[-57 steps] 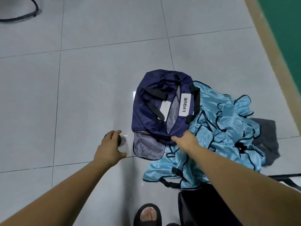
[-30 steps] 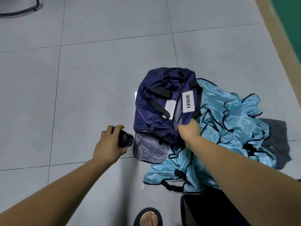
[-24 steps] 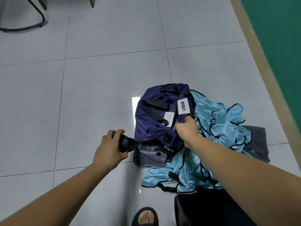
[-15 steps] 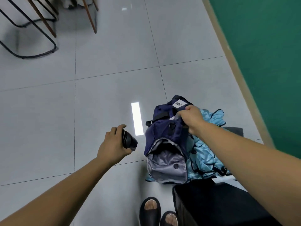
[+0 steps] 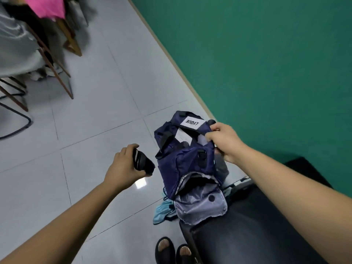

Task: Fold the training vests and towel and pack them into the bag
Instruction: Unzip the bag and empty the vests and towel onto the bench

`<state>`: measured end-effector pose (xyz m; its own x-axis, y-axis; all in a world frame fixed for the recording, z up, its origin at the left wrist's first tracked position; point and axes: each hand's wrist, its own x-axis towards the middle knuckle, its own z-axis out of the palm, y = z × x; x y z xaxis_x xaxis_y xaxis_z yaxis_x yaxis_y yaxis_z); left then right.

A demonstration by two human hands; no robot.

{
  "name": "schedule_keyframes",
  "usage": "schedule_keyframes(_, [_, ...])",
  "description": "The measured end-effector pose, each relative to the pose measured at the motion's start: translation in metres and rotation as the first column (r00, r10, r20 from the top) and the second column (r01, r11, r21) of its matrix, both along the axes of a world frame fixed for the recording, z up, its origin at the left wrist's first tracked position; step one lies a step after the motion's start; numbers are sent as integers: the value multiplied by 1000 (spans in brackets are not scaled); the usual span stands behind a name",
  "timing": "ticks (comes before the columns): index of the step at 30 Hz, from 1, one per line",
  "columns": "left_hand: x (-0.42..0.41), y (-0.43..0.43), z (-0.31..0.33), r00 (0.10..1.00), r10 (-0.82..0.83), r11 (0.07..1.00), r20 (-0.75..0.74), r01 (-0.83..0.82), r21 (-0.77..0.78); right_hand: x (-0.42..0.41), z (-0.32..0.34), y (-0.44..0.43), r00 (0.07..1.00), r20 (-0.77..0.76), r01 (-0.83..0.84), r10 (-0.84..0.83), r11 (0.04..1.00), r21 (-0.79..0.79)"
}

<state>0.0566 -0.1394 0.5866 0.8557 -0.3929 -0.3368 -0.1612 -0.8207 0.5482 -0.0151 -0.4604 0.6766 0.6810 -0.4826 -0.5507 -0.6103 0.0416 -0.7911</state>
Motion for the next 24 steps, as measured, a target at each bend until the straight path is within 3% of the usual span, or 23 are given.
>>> schedule_keyframes(6, [-20,-81,95,972,-229,972,56,231,-39,-99,104,-56,990,75,128,-122,989,-77])
schedule_keyframes(12, [-76,-170,142,877,-465,879,119,474,-59,-227,170,-100,952,116,294,-284,952,-82])
schedule_keyframes(18, [-179,-257,156,714,-686,714,140,698,-53,-390,184,-131,895,90,446,-438,886,-124])
schedule_keyframes(24, [-307,-313,157,593,-795,595,129,803,-31,-557,171,-133,782,46,623,-622,776,-98])
